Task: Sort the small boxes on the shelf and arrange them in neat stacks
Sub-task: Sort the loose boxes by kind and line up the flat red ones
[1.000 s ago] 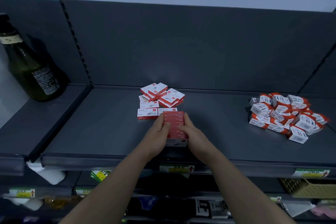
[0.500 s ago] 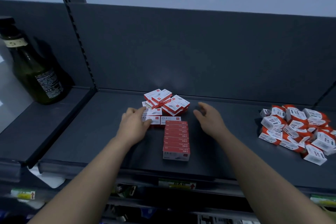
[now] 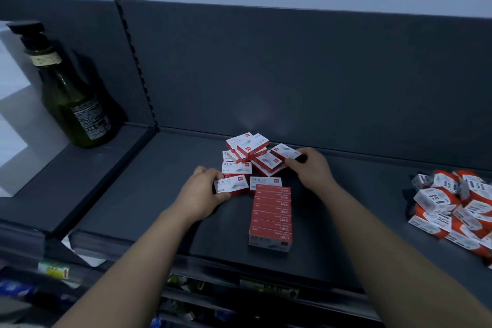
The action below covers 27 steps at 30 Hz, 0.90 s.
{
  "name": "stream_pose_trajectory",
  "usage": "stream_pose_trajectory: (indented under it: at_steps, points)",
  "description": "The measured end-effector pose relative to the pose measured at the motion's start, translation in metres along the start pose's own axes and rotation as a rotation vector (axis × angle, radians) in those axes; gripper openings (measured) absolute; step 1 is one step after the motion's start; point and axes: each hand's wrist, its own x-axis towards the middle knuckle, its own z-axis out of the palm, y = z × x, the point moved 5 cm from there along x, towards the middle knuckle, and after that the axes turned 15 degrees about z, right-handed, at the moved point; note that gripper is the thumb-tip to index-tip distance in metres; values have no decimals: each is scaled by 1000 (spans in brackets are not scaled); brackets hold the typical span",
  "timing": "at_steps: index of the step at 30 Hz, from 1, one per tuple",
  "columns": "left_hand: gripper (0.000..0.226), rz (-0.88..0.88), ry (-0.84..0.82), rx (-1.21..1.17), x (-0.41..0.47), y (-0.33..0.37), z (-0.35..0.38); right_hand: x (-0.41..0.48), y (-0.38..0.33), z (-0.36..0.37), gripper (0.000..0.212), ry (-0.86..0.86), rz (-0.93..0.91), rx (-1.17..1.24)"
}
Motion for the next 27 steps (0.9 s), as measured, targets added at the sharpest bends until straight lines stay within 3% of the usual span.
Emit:
stream_pose_trajectory:
  at_steps: [6,10,15,19,23,27]
  points:
    - [28,-32,113,-187,-8,-4,-13,-20,24,-24,19,-193,195,800]
    - [32,-114,248,-567,-15,2,-19,-40,44,-40,20,-251,311,1043]
    - [44,-117,312,-918,-20,17,-18,-65,57,-55,17,-186,304,805]
    - [27,-97,323,-1209,-16,44,-14,-83,53,-70,27,-190,174,581]
    - [17,57,251,-988,-7,77,-12,-93,54,-81,35,-238,41,169]
    - [28,288,86,-595,6,120,4,-99,61,-89,42,-217,-18,10]
